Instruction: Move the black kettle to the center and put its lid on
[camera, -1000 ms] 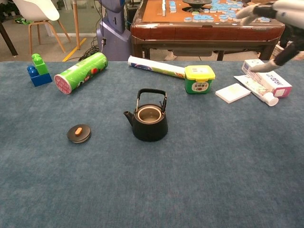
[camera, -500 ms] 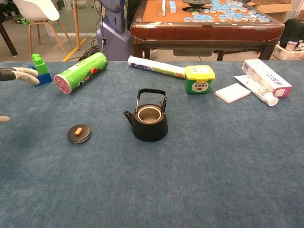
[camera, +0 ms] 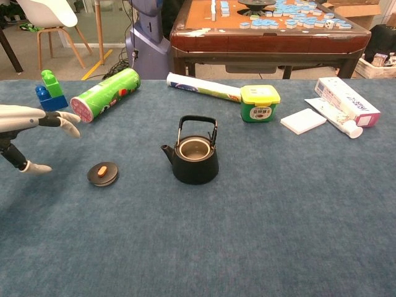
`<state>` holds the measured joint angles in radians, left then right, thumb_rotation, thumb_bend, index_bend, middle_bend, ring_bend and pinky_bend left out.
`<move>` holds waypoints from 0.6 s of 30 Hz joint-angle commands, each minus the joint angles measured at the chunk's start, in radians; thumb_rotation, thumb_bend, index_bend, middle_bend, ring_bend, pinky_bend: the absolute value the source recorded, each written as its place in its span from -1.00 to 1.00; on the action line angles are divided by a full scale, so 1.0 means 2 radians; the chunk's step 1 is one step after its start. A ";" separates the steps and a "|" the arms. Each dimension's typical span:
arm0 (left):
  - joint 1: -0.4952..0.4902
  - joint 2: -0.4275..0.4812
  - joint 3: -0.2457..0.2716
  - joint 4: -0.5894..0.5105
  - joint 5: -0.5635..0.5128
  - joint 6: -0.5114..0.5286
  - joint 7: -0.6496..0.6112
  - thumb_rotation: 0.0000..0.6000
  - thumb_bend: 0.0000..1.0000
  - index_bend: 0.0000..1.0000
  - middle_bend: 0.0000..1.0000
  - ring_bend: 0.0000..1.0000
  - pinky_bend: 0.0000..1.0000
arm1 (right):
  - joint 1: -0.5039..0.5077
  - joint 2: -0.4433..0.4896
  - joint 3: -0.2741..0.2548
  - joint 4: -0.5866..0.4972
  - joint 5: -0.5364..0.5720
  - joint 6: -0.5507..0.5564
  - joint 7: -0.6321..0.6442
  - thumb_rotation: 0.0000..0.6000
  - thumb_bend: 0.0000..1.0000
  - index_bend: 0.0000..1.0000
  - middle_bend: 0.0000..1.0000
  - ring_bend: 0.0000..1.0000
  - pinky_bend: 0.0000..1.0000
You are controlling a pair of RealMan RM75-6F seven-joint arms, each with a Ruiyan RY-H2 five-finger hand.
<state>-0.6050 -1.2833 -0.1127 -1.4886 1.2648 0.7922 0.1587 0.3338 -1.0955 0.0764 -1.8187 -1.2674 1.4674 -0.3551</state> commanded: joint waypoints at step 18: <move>-0.054 -0.074 0.008 0.020 -0.095 -0.016 0.096 0.25 -0.51 -0.63 -1.00 -1.00 -1.00 | -0.039 0.012 0.011 0.010 -0.010 0.010 0.032 1.00 -0.64 -0.76 -0.68 -1.00 -1.00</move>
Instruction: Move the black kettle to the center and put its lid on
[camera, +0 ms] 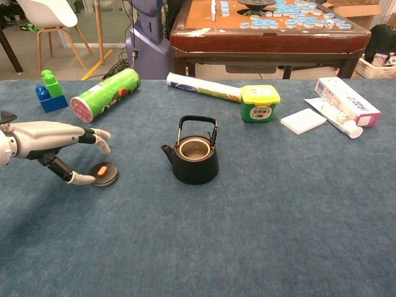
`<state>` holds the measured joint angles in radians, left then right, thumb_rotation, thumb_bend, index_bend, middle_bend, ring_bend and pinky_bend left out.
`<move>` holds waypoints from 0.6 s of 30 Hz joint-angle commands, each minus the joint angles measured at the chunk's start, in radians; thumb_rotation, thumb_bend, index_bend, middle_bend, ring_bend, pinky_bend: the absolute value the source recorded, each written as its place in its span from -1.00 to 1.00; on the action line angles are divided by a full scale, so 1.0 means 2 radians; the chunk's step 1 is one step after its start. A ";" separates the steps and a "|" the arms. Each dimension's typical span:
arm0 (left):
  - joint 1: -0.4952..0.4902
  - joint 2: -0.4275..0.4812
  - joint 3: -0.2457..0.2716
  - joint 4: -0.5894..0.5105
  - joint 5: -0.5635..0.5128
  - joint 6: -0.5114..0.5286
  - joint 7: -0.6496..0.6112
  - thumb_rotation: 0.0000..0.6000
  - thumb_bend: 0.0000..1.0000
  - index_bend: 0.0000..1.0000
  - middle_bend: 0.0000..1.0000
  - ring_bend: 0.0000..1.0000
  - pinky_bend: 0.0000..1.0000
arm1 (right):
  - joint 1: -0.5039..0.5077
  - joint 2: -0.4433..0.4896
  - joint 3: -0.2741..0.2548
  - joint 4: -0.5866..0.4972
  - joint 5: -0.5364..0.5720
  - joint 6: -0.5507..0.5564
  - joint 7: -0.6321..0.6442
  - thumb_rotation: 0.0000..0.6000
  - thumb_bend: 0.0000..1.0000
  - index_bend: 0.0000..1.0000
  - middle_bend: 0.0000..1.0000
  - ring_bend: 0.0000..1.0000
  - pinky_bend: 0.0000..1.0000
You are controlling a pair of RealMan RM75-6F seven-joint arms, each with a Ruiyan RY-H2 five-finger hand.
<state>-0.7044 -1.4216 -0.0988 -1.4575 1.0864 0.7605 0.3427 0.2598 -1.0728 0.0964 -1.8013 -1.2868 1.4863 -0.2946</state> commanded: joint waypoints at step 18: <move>-0.012 -0.019 0.011 0.013 -0.024 0.014 0.007 0.72 -0.51 -0.54 -1.00 -1.00 -1.00 | -0.019 0.003 0.014 0.008 -0.005 -0.002 0.017 1.00 -0.64 -0.76 -0.68 -1.00 -1.00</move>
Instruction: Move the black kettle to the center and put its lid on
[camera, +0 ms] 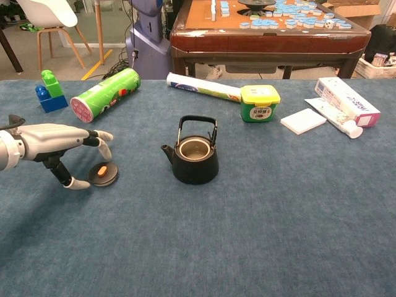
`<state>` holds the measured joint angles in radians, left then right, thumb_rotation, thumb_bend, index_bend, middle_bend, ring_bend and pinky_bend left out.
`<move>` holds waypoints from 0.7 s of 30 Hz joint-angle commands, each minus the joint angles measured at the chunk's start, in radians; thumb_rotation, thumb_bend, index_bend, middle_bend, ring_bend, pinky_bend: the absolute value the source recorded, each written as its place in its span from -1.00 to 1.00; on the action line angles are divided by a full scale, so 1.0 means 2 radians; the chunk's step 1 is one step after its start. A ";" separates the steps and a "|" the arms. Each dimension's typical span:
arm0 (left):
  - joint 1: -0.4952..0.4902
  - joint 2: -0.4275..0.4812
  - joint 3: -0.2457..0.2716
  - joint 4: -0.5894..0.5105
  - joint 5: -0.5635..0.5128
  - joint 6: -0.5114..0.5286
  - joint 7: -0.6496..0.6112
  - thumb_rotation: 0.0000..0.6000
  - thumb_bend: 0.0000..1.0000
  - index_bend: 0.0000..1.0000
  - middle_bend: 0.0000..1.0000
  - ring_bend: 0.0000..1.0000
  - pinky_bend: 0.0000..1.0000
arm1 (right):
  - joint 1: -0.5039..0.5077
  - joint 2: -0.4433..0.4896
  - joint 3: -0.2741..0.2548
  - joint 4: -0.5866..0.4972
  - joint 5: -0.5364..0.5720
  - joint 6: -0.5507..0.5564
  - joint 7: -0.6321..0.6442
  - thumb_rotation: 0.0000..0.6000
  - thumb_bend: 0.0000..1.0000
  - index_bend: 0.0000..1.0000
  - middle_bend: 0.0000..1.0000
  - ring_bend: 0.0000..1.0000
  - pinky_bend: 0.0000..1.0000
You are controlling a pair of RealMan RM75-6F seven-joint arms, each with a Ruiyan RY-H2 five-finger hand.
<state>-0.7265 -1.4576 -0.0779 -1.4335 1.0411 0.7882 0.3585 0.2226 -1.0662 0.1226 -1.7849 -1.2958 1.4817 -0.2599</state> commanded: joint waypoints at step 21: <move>-0.008 -0.014 0.004 0.018 -0.023 -0.002 -0.001 0.83 -0.51 -0.46 -1.00 -1.00 -1.00 | -0.016 0.003 0.010 0.001 -0.001 0.001 0.006 1.00 -0.64 -0.74 -0.68 -1.00 -1.00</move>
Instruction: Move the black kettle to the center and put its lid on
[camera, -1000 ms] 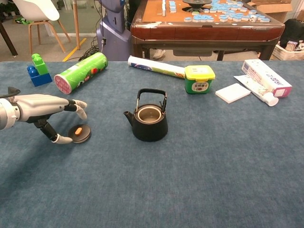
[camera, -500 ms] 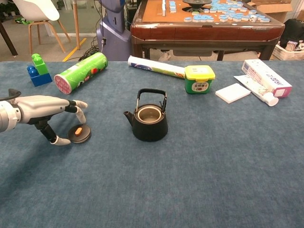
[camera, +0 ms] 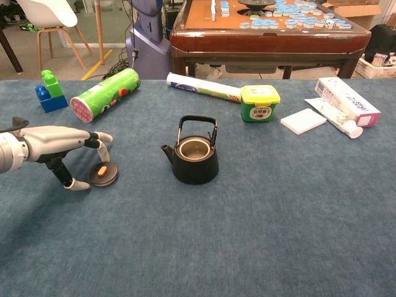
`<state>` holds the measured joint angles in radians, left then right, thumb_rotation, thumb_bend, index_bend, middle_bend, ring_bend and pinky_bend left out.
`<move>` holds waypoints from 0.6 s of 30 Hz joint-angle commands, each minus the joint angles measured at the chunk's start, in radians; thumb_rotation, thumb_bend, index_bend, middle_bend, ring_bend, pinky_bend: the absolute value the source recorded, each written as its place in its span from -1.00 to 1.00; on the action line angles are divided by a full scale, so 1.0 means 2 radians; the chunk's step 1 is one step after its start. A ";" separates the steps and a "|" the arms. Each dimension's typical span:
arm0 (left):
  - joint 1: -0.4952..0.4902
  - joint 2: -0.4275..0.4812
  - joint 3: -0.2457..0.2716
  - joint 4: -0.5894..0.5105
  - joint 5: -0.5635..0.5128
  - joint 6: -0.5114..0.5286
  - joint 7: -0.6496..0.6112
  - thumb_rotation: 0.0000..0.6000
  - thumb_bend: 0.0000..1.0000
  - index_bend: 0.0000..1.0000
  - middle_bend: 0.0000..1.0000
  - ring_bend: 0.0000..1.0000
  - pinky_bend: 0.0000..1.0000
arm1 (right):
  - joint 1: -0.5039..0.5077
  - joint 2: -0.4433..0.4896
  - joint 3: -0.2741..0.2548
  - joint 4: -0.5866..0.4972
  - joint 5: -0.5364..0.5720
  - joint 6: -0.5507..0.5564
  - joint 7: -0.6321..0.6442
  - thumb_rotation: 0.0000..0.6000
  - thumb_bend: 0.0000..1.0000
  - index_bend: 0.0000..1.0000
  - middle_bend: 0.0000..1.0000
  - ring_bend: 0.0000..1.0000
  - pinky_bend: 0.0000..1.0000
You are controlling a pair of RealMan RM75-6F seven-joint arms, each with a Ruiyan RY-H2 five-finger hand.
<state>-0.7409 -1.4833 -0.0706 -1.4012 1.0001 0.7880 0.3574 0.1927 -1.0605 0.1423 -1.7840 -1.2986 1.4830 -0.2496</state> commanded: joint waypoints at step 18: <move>-0.012 -0.012 0.000 0.008 -0.024 -0.009 0.005 0.95 -0.51 -0.36 -1.00 -1.00 -1.00 | -0.012 0.001 0.005 0.007 0.001 0.001 0.012 1.00 -0.64 -0.73 -0.68 -1.00 -1.00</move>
<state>-0.7645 -1.5064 -0.0696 -1.3851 0.9519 0.7687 0.3683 0.1686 -1.0579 0.1525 -1.7696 -1.2966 1.4843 -0.2264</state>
